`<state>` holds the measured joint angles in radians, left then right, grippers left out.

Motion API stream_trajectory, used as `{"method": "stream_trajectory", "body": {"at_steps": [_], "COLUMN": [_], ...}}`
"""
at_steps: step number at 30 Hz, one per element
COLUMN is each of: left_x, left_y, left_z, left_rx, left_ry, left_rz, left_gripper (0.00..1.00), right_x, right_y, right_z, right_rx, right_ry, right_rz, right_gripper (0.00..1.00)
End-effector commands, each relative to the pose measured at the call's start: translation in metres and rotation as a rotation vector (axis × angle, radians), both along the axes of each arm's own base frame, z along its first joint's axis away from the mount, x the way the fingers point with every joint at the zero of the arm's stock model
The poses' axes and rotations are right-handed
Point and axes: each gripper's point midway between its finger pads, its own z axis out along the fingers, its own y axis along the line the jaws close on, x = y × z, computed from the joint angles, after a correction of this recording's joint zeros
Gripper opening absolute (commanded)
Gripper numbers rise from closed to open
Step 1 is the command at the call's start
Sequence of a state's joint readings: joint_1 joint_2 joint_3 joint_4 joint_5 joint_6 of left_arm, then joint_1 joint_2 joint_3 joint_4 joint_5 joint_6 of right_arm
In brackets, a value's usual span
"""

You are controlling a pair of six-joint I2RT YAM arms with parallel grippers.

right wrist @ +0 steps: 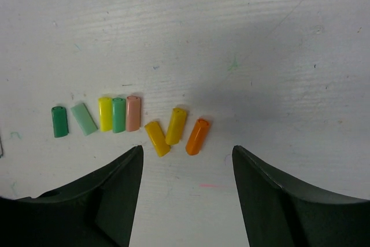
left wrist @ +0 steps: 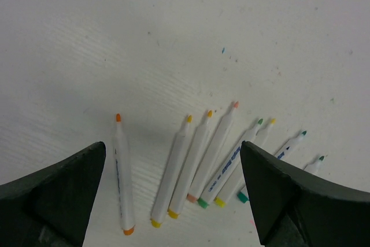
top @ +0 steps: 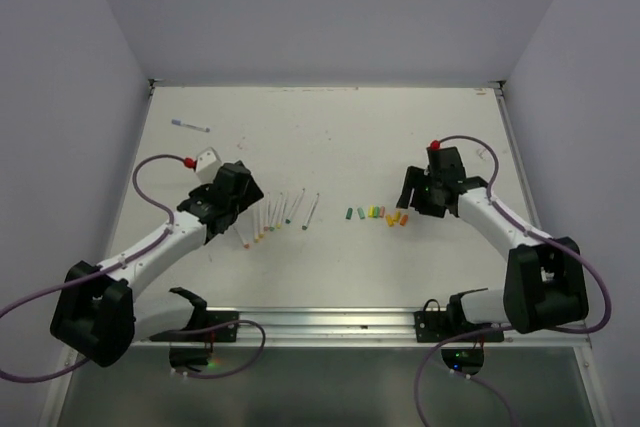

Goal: Open the pen caps

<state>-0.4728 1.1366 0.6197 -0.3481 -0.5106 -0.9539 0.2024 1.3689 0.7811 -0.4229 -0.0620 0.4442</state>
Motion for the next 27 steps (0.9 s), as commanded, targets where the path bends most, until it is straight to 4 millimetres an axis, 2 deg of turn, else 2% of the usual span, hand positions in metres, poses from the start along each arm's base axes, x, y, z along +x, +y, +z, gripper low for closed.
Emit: {"method": "stream_trajectory", "body": {"at_steps": [1,5,6,7,8,9,10,11,12,13,15,16,18,19,20,21,22,23,27], "left_x": [0.033,0.075,0.085,0.105,0.111,0.120,0.129,0.145,0.154,0.173,0.186,0.202,0.212,0.217,0.226,0.230,0.234,0.238,0.247], "left_y": [0.008,0.024,0.037,0.044,0.064,0.072,0.078,0.090,0.093,0.095,0.103,0.105,0.116,0.119,0.125,0.128,0.131,0.135,0.149], "left_z": [0.030,0.048,0.047,0.050,0.049,0.049,0.035,0.054,0.056,0.058,0.055,0.053,0.052,0.036,0.046,0.043,0.028,0.033,0.014], "left_rx": [0.031,0.010,-0.013,-0.025,-0.019,-0.008,0.019,0.047,0.068,0.083,0.113,0.119,0.167,0.195,0.222,0.237,0.257,0.267,0.287], "left_ry": [-0.036,-0.056,-0.042,-0.036,-0.008,0.004,0.054,0.027,0.033,0.029,0.046,0.044,0.050,0.085,0.066,0.073,0.100,0.102,0.120], "left_rz": [0.047,0.114,0.148,0.175,0.231,0.261,0.287,0.327,0.334,0.345,0.366,0.375,0.413,0.426,0.455,0.470,0.484,0.506,0.591], "left_gripper": [1.00,1.00,1.00,1.00,1.00,1.00,1.00,1.00,1.00,1.00,1.00,1.00,1.00,1.00,1.00,1.00,1.00,1.00,1.00], "right_x": [0.007,0.005,0.005,0.004,0.004,0.003,0.003,0.003,0.003,0.002,0.003,0.003,0.002,0.002,0.000,0.000,0.000,-0.002,-0.002], "right_y": [-0.002,0.003,0.004,0.004,0.005,0.006,0.006,0.007,0.008,0.009,0.012,0.013,0.015,0.015,0.015,0.015,0.015,0.015,0.019], "right_z": [0.031,0.049,0.053,0.054,0.058,0.059,0.061,0.062,0.064,0.064,0.065,0.065,0.063,0.063,0.059,0.059,0.057,0.055,0.051], "right_rx": [-0.004,0.027,0.033,0.035,0.041,0.044,0.044,0.048,0.054,0.059,0.077,0.081,0.091,0.094,0.091,0.093,0.091,0.092,0.110], "right_ry": [-0.073,-0.122,-0.132,-0.132,-0.142,-0.143,-0.149,-0.153,-0.161,-0.162,-0.173,-0.176,-0.182,-0.184,-0.176,-0.178,-0.175,-0.172,-0.174], "right_rz": [0.004,0.022,0.026,0.031,0.040,0.044,0.048,0.053,0.057,0.059,0.069,0.071,0.078,0.080,0.081,0.084,0.086,0.089,0.100], "right_gripper": [0.67,0.67,0.67,0.67,0.67,0.67,0.67,0.67,0.67,0.67,0.67,0.67,0.67,0.67,0.67,0.67,0.67,0.67,0.67]}}
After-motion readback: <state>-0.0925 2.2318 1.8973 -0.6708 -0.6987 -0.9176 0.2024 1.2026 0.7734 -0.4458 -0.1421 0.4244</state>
